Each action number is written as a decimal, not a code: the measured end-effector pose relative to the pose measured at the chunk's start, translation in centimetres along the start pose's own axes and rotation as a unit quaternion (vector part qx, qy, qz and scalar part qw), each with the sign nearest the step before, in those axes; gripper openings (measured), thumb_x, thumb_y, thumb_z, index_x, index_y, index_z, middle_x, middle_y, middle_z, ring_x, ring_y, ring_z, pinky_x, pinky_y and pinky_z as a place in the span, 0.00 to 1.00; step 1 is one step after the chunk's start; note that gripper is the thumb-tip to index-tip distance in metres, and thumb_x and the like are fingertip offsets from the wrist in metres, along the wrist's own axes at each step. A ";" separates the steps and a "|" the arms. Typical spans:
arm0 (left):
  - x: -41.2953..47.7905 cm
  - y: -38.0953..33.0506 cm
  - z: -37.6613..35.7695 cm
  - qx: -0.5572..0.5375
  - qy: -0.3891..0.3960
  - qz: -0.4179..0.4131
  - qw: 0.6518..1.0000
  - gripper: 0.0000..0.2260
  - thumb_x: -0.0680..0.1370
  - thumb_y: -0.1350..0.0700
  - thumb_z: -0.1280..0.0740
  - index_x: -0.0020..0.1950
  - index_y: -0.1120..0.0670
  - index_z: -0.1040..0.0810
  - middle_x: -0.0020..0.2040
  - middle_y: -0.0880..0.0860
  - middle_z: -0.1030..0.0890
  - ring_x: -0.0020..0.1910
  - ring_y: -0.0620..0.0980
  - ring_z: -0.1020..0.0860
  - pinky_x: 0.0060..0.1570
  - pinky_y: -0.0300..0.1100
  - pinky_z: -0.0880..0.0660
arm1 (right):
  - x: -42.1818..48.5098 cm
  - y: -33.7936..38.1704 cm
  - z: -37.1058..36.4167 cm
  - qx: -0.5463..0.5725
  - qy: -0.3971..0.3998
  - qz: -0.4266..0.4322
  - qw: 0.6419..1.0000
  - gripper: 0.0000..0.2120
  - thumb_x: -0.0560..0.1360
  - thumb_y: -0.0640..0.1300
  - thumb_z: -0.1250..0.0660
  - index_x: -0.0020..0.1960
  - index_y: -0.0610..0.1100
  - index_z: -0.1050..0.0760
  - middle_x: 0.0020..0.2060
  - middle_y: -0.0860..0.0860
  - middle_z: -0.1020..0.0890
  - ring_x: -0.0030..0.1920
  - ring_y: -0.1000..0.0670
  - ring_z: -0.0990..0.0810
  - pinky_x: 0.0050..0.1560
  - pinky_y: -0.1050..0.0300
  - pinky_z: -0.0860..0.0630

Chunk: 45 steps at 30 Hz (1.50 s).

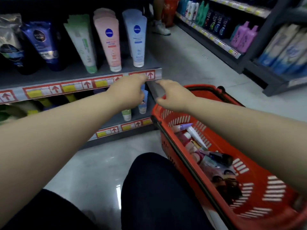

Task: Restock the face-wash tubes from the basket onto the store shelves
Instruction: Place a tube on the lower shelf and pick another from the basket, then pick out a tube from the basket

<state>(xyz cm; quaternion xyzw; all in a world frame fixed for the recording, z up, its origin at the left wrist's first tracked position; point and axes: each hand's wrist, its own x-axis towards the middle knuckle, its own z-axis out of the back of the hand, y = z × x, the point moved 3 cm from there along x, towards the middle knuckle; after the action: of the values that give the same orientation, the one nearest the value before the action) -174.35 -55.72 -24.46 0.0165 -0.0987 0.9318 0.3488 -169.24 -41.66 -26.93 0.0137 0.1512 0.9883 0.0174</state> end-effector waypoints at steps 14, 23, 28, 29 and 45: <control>2.8 -16.1 -10.9 0.024 0.143 -0.176 0.974 0.20 0.75 0.52 0.35 0.66 0.53 0.30 0.64 0.56 0.25 0.63 0.58 0.26 0.60 0.49 0.31 | -11.2 -12.8 -2.0 0.003 0.059 -0.167 0.984 0.30 0.72 0.52 0.35 0.70 0.41 0.35 0.64 0.40 0.27 0.65 0.40 0.29 0.63 0.50 0.30; 0.9 -23.6 -19.3 0.077 0.359 -0.211 0.906 0.16 0.79 0.58 0.41 0.66 0.60 0.32 0.59 0.59 0.25 0.54 0.57 0.24 0.46 0.44 0.29 | -19.0 -19.3 -8.2 0.025 0.134 -0.302 0.944 0.25 0.75 0.54 0.37 0.66 0.41 0.31 0.59 0.41 0.25 0.59 0.40 0.26 0.55 0.49 0.27; -1.3 -25.1 -23.7 0.190 0.486 -0.279 0.806 0.20 0.80 0.51 0.40 0.70 0.57 0.32 0.59 0.57 0.25 0.47 0.53 0.29 0.45 0.43 0.31 | -21.9 -21.2 -11.8 0.084 0.215 -0.390 0.892 0.07 0.77 0.45 0.38 0.49 0.41 0.27 0.43 0.45 0.23 0.41 0.45 0.26 0.32 0.58 0.34; -1.9 -25.3 -24.1 0.219 0.502 -0.300 0.781 0.22 0.80 0.49 0.40 0.71 0.56 0.33 0.66 0.57 0.27 0.52 0.55 0.28 0.51 0.45 0.31 | -22.2 -21.5 -12.6 0.096 0.233 -0.405 0.879 0.08 0.77 0.44 0.39 0.43 0.40 0.27 0.38 0.45 0.25 0.37 0.47 0.28 0.29 0.58 0.36; -5.5 -24.8 -26.1 0.335 0.602 -0.338 0.641 0.27 0.80 0.57 0.42 0.77 0.50 0.46 0.76 0.55 0.40 0.70 0.55 0.36 0.64 0.47 0.36 | -23.3 -20.4 -17.1 0.269 0.369 -0.477 0.751 0.13 0.80 0.42 0.39 0.61 0.36 0.32 0.55 0.38 0.22 0.55 0.41 0.21 0.58 0.48 0.23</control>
<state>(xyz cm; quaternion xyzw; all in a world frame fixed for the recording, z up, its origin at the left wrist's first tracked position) -153.01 -35.88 -46.33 -0.3999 0.4644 0.5228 0.5926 -145.88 -28.22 -49.83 -0.4219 0.3925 0.6982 0.4248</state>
